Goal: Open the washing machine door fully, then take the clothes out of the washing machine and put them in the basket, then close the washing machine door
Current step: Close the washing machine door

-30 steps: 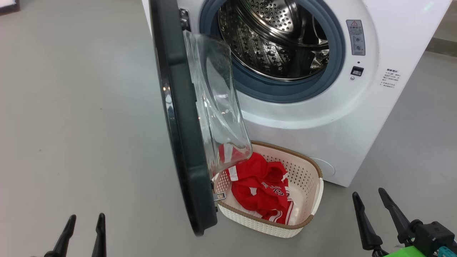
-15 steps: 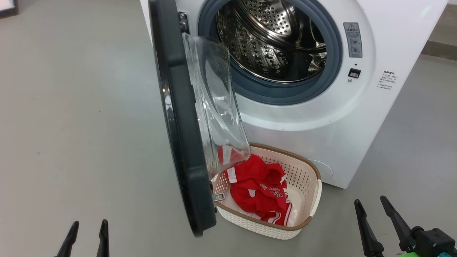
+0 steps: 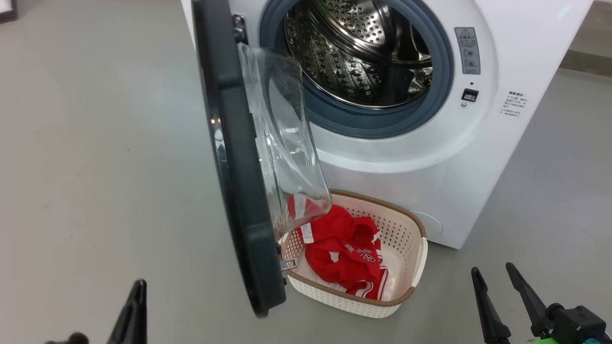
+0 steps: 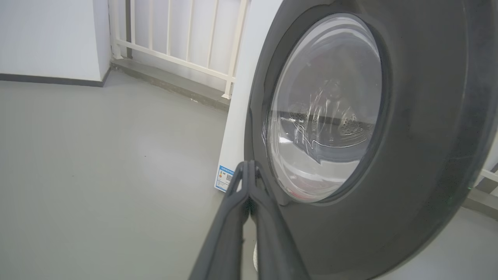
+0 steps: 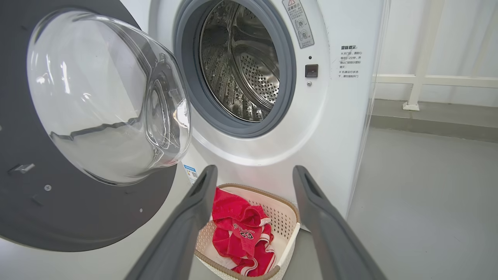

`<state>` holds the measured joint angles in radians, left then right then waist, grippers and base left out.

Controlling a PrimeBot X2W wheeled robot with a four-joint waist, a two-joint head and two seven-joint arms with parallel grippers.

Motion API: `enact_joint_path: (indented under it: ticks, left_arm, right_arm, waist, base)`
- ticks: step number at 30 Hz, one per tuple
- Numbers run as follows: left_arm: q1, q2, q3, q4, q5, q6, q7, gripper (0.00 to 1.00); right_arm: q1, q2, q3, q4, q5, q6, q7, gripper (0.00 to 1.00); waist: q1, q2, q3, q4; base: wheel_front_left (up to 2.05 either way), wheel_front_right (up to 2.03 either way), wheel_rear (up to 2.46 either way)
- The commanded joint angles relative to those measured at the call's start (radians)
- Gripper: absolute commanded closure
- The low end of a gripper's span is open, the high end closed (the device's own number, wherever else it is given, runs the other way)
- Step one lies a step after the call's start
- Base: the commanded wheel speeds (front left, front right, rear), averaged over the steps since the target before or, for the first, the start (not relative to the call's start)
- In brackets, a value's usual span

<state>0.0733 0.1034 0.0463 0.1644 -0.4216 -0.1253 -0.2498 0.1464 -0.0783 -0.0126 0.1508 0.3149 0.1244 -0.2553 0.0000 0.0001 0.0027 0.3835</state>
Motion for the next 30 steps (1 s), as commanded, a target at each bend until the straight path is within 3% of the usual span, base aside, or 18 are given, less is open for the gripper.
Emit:
enact_joint_path:
  ticks: [1, 2, 13, 21, 30]
  left_arm:
    - [-0.058, 0.036, 0.008, -0.040, -0.060, -0.005, -0.012, 1.00]
    - [-0.075, 0.049, -0.011, -0.051, -0.153, -0.005, -0.012, 1.00]
    - [-0.147, 0.187, -0.233, -0.161, -0.444, -0.005, -0.012, 1.00]
    - [-0.184, 0.255, -0.324, -0.227, -0.508, -0.005, -0.012, 1.00]
    - [-0.279, 0.248, -0.395, -0.254, -0.511, -0.005, -0.012, 1.00]
  right_arm:
    - [-0.025, -0.011, 0.027, -0.023, -0.005, 0.006, -0.006, 0.00]
    - [-0.028, -0.011, 0.026, -0.023, -0.005, 0.006, -0.006, 0.00]
    - [-0.047, -0.004, 0.023, -0.024, -0.005, 0.006, -0.006, 0.00]
    - [-0.066, 0.002, 0.018, -0.027, -0.006, 0.006, -0.006, 0.00]
    - [-0.099, 0.007, 0.000, -0.034, -0.002, 0.006, -0.006, 0.00]
  waist:
    - [0.0000, -0.0001, 0.007, -0.009]
    - [0.0000, -0.0001, 0.012, -0.019]
    - [0.0000, -0.0001, 0.043, -0.076]
    - [0.0000, -0.0001, 0.067, -0.133]
    - [0.0000, -0.0001, 0.120, -0.186]
  base:
    - [0.00, 0.00, 0.00]
    - [0.00, 0.00, 0.00]
    - [0.00, 0.00, 0.00]
    - [0.00, 0.00, 0.00]
    - [0.00, 0.00, 0.00]
